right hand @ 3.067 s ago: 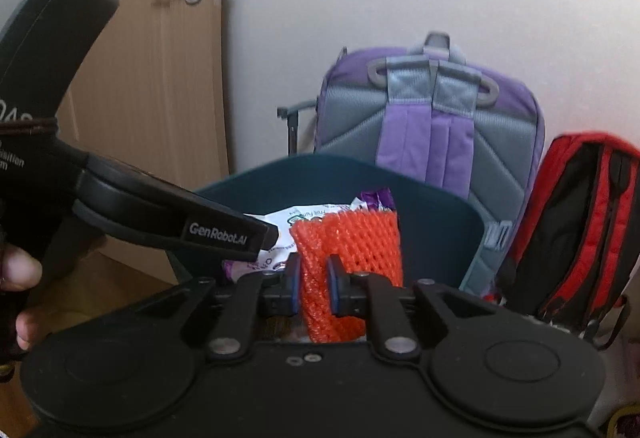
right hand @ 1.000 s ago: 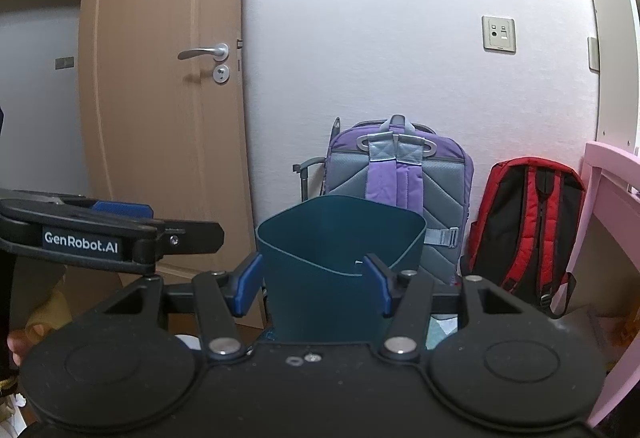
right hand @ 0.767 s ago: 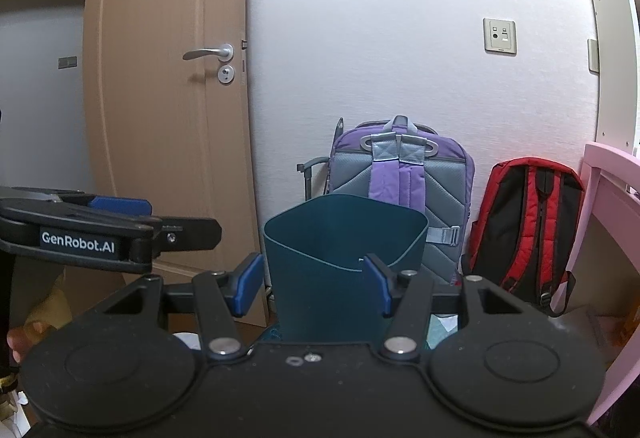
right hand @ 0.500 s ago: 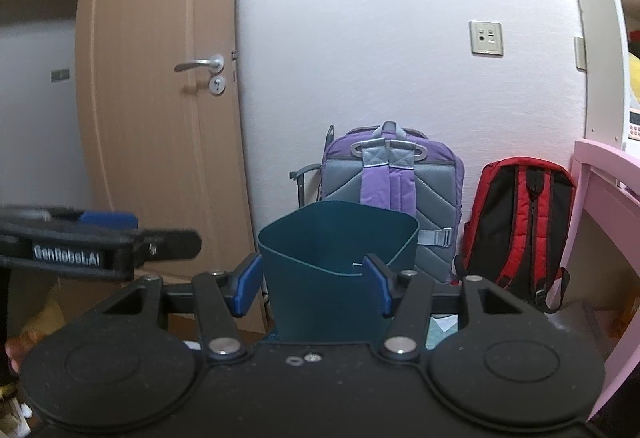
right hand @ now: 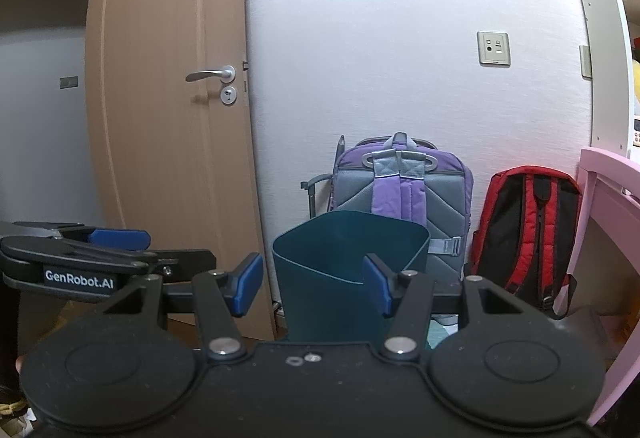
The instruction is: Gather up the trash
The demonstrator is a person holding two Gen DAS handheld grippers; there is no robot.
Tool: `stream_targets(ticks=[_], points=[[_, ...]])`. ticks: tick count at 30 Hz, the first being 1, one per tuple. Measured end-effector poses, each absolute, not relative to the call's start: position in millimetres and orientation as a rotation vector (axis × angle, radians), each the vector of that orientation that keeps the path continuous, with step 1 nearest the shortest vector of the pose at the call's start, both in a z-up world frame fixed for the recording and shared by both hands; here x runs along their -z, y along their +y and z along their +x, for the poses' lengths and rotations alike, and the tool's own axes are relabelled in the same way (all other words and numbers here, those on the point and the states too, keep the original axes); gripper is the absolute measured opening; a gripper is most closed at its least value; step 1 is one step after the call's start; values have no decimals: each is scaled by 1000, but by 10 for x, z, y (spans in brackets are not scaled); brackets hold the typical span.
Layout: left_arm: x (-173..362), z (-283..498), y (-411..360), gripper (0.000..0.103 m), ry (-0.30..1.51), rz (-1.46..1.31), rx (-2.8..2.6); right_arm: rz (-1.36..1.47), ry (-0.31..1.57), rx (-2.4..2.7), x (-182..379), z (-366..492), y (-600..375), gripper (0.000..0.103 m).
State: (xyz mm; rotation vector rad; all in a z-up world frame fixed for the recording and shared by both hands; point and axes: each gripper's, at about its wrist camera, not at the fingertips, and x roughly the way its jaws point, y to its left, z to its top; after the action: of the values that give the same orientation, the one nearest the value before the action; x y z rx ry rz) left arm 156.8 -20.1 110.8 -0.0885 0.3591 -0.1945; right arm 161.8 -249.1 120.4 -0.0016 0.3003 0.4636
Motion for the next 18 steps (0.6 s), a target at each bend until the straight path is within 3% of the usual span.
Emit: stream_targets(ticks=[18], points=[[-1046, 1422, -183, 102, 327, -87, 209, 7, 310, -486, -1135, 1587, -2494, 55]])
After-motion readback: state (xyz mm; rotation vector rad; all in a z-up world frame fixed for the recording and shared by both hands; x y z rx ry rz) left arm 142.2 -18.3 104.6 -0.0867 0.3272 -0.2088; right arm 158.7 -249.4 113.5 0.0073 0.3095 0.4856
